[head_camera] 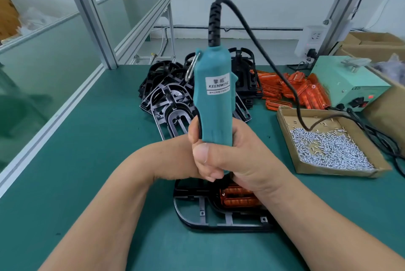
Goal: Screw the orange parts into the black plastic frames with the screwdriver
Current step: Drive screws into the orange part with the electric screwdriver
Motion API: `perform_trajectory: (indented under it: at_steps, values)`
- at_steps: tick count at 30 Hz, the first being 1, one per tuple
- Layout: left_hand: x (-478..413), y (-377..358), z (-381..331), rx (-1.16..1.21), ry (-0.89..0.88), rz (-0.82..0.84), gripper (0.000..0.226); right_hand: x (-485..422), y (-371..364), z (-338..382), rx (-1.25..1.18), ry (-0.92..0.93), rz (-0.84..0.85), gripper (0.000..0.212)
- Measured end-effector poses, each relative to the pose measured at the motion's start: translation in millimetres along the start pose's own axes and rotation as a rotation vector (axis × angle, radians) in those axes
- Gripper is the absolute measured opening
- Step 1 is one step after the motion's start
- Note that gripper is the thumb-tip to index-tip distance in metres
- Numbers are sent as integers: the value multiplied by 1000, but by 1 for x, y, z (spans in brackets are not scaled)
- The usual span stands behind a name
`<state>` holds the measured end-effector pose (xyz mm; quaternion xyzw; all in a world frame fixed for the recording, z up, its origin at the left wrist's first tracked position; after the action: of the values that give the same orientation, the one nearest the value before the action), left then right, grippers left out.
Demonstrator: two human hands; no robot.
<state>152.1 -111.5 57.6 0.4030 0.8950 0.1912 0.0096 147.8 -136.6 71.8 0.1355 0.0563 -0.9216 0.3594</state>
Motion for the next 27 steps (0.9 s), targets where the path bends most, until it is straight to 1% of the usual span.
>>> perform_trajectory:
  at_steps: [3, 4, 5, 6, 7, 8, 10, 11, 12, 15, 17, 19, 21, 22, 23, 24, 25, 27]
  values:
    - [-1, -2, 1, -25, 39, 3, 81, 2, 2, 1, 16, 14, 20, 15]
    - [-1, -2, 2, -44, 55, 3, 83, 2, 3, 1, 30, 22, 24, 19]
    - [-1, -2, 5, -74, 66, 1, 82, 2, 4, 2, 41, 34, 20, 29]
    - [-2, -1, 8, -98, 76, -12, 78, 1, 4, 2, 41, 46, 16, 42]
    - [-3, 1, 13, -111, 90, -32, 69, 0, 5, 2, 24, 51, 12, 53]
    - [-3, 3, 17, -117, 103, -52, 54, 0, 6, 2, -7, 60, 2, 59]
    - [-5, 5, 22, -154, 112, -92, 29, 1, 10, 6, -57, 108, -25, 55]
    - [-6, 6, 24, -175, 115, -105, 19, 1, 12, 10, -48, 141, -36, 53]
    - [-7, 7, 25, -193, 118, -116, 14, 2, 14, 13, -20, 171, -46, 50]
    - [-7, 7, 27, -214, 117, -139, 15, 3, 20, 18, 44, 213, -113, 46]
    - [-7, 6, 29, -198, 134, -151, 16, 5, 27, 19, 23, 226, -178, 48]
    - [-7, 8, 31, -196, 148, -176, 17, 6, 36, 22, -59, 247, -236, 51]
    - [-8, 8, 28, -259, 118, -174, 21, 8, 52, 23, -181, 253, -296, 51]
    - [-9, 9, 28, -294, 109, -173, 18, 10, 63, 23, -230, 255, -331, 50]
    - [-9, 9, 29, -318, 113, -170, 7, 11, 74, 22, -268, 256, -374, 49]
    - [-9, 10, 31, -335, 114, -170, 6, 14, 87, 22, -292, 256, -426, 47]
    - [-10, 10, 35, -343, 118, -170, 15, 17, 100, 21, -303, 257, -482, 42]
    - [-10, 9, 40, -348, 120, -166, 22, 27, 127, 20, -301, 271, -591, 20]
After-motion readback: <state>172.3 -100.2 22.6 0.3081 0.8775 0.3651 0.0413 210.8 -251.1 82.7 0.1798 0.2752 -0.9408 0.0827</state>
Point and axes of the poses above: each hand's wrist, its own x-axis away from the middle knuckle, its own y-axis out of the back of the hand, z = x × y, the point moved 10 cm from there along -x, towards the middle knuckle, and after that the axes turned 11 degrees about x, right-handed, at the moved point
